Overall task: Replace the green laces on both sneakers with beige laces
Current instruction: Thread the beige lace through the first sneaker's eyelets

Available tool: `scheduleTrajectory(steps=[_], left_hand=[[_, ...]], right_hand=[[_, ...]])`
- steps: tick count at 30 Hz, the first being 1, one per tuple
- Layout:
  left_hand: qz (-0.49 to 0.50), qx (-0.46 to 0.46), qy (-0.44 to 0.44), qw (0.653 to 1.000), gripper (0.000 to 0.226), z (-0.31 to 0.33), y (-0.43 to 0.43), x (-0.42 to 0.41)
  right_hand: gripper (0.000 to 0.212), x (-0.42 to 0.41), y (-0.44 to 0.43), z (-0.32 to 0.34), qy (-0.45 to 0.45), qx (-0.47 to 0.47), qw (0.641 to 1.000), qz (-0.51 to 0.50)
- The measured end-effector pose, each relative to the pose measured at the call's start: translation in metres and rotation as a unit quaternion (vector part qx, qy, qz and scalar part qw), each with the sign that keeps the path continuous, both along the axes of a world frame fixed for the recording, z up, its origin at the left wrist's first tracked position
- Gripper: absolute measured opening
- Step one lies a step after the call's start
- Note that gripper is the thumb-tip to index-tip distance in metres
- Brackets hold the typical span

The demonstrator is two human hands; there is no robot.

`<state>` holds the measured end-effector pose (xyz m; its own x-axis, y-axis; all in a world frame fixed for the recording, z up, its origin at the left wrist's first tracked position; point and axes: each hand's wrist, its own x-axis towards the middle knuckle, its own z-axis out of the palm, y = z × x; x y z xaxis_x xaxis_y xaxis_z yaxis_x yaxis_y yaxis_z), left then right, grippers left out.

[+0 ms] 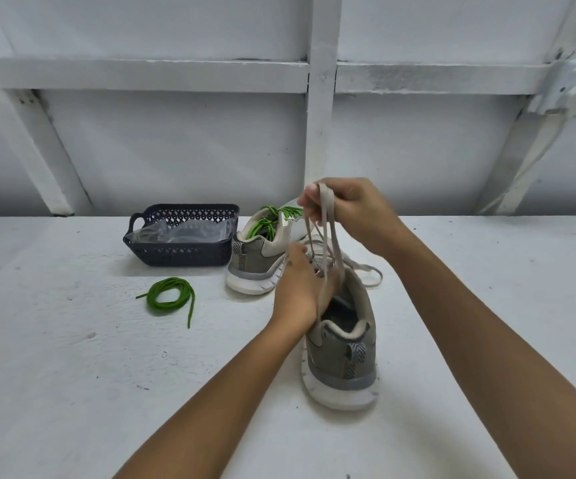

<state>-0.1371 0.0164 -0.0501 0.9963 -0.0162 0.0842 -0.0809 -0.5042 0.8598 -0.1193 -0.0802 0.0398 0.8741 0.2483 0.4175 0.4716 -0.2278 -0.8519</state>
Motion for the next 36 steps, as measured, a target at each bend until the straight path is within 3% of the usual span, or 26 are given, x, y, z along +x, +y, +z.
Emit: scheduleTrajectory(steps=[3, 6, 8, 10, 12, 13, 15, 17, 20, 22, 23, 26, 30, 32, 36], left_hand=[[0.005, -0.006, 0.002, 1.000, 0.063, 0.002, 0.000, -0.002], [0.004, -0.038, 0.000, 0.999, 0.066, 0.007, 0.002, -0.002], [-0.006, -0.068, -0.017, 0.998, 0.044, 0.010, 0.004, 0.006], [-0.026, -0.029, -0.056, 0.998, 0.015, 0.015, 0.010, 0.015], [-0.036, 0.010, -0.096, 0.995, 0.017, 0.019, 0.018, 0.016], [-0.043, -0.019, -0.115, 0.992, 0.016, 0.021, 0.021, 0.014], [-0.042, -0.084, -0.142, 0.985, 0.013, 0.025, 0.027, 0.008], [-0.027, -0.091, -0.185, 0.978, 0.019, 0.023, 0.029, 0.007], [-0.023, -0.088, -0.218, 0.972, 0.020, 0.020, 0.022, 0.000], [-0.038, -0.089, -0.220, 0.971, 0.020, 0.017, 0.016, -0.005], [-0.046, -0.089, -0.211, 0.972, 0.023, 0.015, 0.014, -0.008], [-0.044, -0.118, -0.135, 0.983, 0.060, 0.001, 0.009, -0.006], [-0.010, -0.127, -0.027, 0.992, 0.044, -0.015, 0.005, 0.008], [-0.003, -0.079, -0.035, 0.996, 0.051, -0.012, 0.005, 0.007], [0.011, -0.029, -0.042, 0.999, 0.054, -0.006, 0.000, 0.000]], right_hand=[[0.026, -0.009, 0.008, 0.015, -0.005, 0.039, 0.998, 0.056], [0.023, -0.012, 0.006, 0.014, 0.012, 0.017, 0.997, 0.078], [0.016, -0.015, 0.002, 0.013, 0.014, -0.019, 0.996, 0.089], [0.016, -0.019, -0.002, 0.015, 0.036, -0.064, 0.989, 0.127], [0.033, -0.023, -0.009, 0.016, 0.103, -0.079, 0.976, 0.176], [0.039, -0.022, -0.015, 0.014, 0.136, -0.084, 0.971, 0.175], [0.042, -0.016, -0.022, 0.007, 0.148, -0.149, 0.974, 0.083], [0.037, -0.006, -0.024, -0.004, 0.108, -0.292, 0.950, -0.018], [0.005, 0.000, -0.011, -0.022, 0.107, -0.419, 0.901, -0.048], [0.027, 0.006, -0.006, -0.032, 0.108, -0.427, 0.894, -0.080], [0.030, 0.010, -0.005, -0.036, 0.103, -0.422, 0.896, -0.095], [0.023, 0.017, -0.009, -0.040, 0.079, -0.366, 0.918, -0.130], [0.027, 0.018, -0.013, -0.032, 0.081, -0.221, 0.966, -0.109], [0.028, 0.014, -0.008, -0.019, 0.073, -0.139, 0.985, -0.068], [0.027, 0.003, 0.005, -0.002, 0.037, -0.066, 0.997, -0.005]])
